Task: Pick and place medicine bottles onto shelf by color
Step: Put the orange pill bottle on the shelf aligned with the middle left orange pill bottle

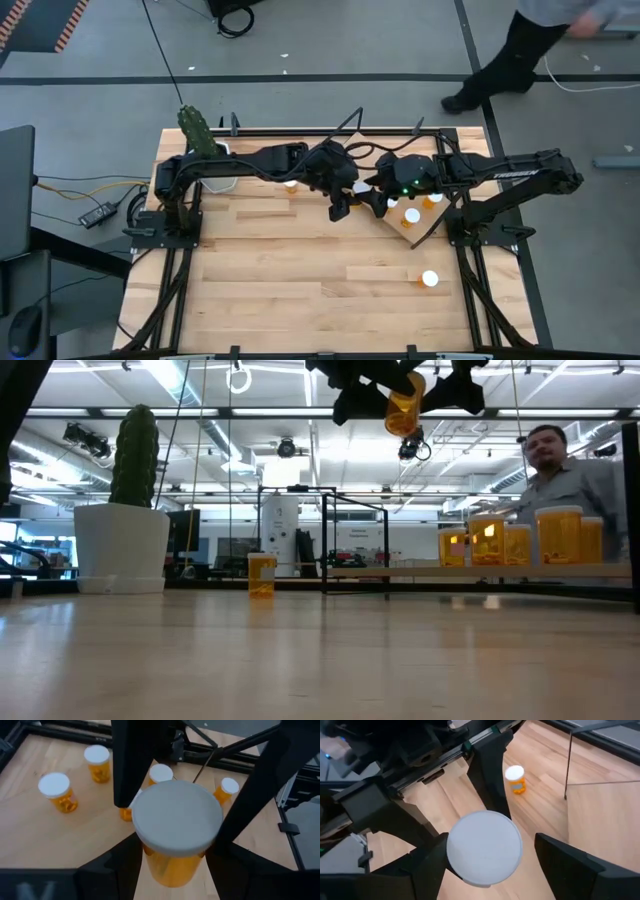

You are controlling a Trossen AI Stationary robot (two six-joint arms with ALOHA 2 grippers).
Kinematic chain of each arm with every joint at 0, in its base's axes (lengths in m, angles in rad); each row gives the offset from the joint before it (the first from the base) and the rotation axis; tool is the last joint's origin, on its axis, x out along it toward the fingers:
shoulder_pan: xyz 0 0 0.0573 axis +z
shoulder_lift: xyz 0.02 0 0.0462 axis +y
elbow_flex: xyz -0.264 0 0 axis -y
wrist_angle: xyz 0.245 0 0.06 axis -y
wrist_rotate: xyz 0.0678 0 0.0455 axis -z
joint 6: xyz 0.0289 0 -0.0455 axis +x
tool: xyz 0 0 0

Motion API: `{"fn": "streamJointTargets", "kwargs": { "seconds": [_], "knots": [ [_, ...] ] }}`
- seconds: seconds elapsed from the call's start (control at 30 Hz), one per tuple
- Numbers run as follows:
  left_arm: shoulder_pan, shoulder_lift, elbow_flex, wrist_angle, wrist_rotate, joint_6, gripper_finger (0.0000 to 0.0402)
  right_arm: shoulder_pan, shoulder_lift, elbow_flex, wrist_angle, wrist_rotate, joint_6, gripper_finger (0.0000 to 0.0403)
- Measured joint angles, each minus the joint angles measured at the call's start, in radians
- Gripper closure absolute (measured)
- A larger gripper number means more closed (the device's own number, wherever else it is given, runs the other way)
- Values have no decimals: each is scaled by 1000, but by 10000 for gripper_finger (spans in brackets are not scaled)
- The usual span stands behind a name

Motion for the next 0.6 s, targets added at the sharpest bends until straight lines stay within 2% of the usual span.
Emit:
{"fn": "streamJointTargets", "kwargs": {
  "seconds": [0.3, 0.6],
  "knots": [
    [3, -12, 0, 3, -2, 21, 192, 0, 0, 1, 40, -2, -4, 139],
    [7, -13, 1, 16, -11, 22, 157, 0, 0, -1, 52, -2, 1, 176]
  ]
}}
